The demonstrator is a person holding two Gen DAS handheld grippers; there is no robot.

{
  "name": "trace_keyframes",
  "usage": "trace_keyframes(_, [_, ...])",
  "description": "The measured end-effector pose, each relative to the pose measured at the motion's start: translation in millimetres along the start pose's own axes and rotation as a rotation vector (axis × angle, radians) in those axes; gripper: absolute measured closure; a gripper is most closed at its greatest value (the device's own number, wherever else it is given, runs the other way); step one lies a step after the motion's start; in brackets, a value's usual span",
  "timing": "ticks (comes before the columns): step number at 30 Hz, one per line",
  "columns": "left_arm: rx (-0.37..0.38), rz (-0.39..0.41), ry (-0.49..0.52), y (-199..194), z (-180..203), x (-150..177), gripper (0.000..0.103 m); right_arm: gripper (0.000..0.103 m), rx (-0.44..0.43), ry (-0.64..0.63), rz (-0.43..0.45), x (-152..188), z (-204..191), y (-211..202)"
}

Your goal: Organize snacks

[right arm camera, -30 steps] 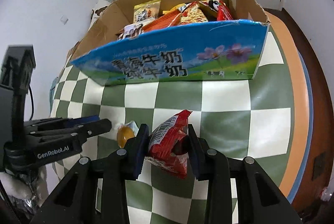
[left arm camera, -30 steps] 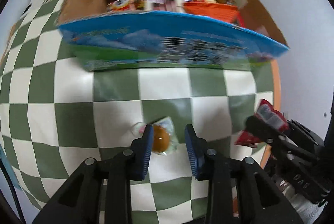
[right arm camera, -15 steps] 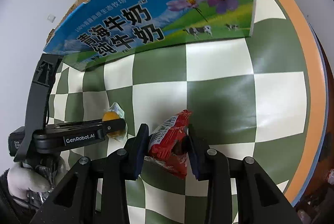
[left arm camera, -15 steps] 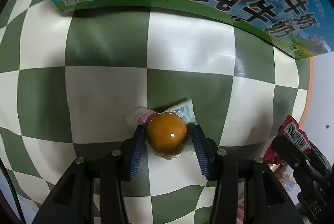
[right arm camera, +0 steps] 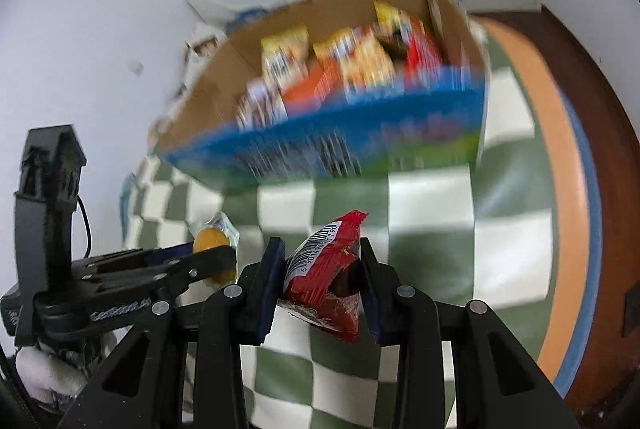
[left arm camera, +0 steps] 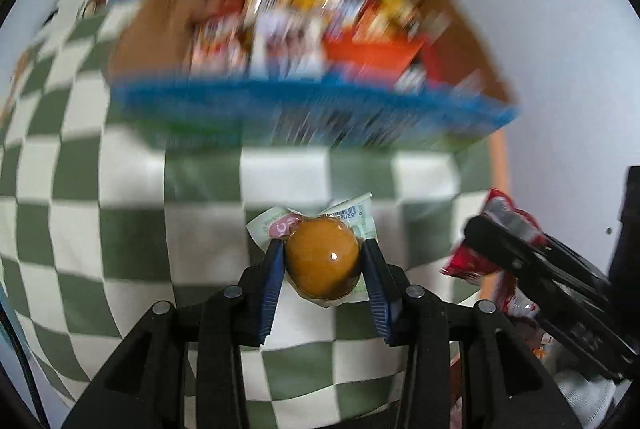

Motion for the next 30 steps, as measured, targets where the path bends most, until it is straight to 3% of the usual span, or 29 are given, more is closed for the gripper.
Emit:
trace_keyframes(4, [0.010,0.075,0.000,-33,0,-39,0.067,0.065,0.008,-0.051,0.075,-51,-11,-19])
trace_keyframes(7, [-0.033,0.095,-0.014,-31,-4,-71,0.067,0.065,0.047,-0.086,0.100,-87,-9,-18])
trace_keyframes(12, [-0.156,0.084,-0.042,-11,-31,-111,0.067,0.065,0.155,-0.092,0.081,-128,12,-1])
trace_keyframes(17, [-0.240,0.029,-0.056,19,-51,-128,0.066,0.063,0.264,-0.088,0.002,-140,37,10])
trace_keyframes(18, [-0.244,0.024,-0.068,23,-54,-129,0.066,0.053,0.282,-0.084,-0.012,-139,40,12])
trace_keyframes(19, [-0.249,0.026,-0.084,27,-56,-131,0.066,0.032,0.304,-0.083,-0.022,-139,44,14])
trace_keyframes(20, [-0.252,0.024,-0.092,28,-57,-131,0.064,0.021,0.314,-0.078,-0.030,-137,48,14])
trace_keyframes(21, [-0.248,0.018,-0.096,29,-57,-131,0.064,0.010,0.312,-0.068,-0.036,-136,52,16])
trace_keyframes(22, [-0.243,0.016,-0.097,30,-55,-131,0.064,0.010,0.311,-0.061,-0.039,-135,54,16])
trace_keyframes(23, [-0.240,0.017,-0.097,29,-53,-130,0.061,0.010,0.321,-0.054,-0.042,-135,57,16])
trace_keyframes(25, [-0.249,0.022,-0.088,29,-49,-131,0.047,0.005,0.331,-0.052,-0.054,-134,58,18])
trace_keyframes(27, [-0.266,0.023,-0.070,33,-43,-130,0.011,0.004,0.335,-0.051,-0.068,-133,56,20])
trace_keyframes(30, [-0.269,0.013,-0.054,40,-35,-128,0.007,0.003,0.346,-0.052,-0.091,-132,53,29])
Point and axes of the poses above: each gripper's, at about its wrist camera, not at the fingertips, and y roughly the way its jaws point, z to its right, x to its underside, the point moved 5 cm from there along y, roughly the way its jaws point, and after that the axes turned 11 degrees about -x, right-handed, at the moved point
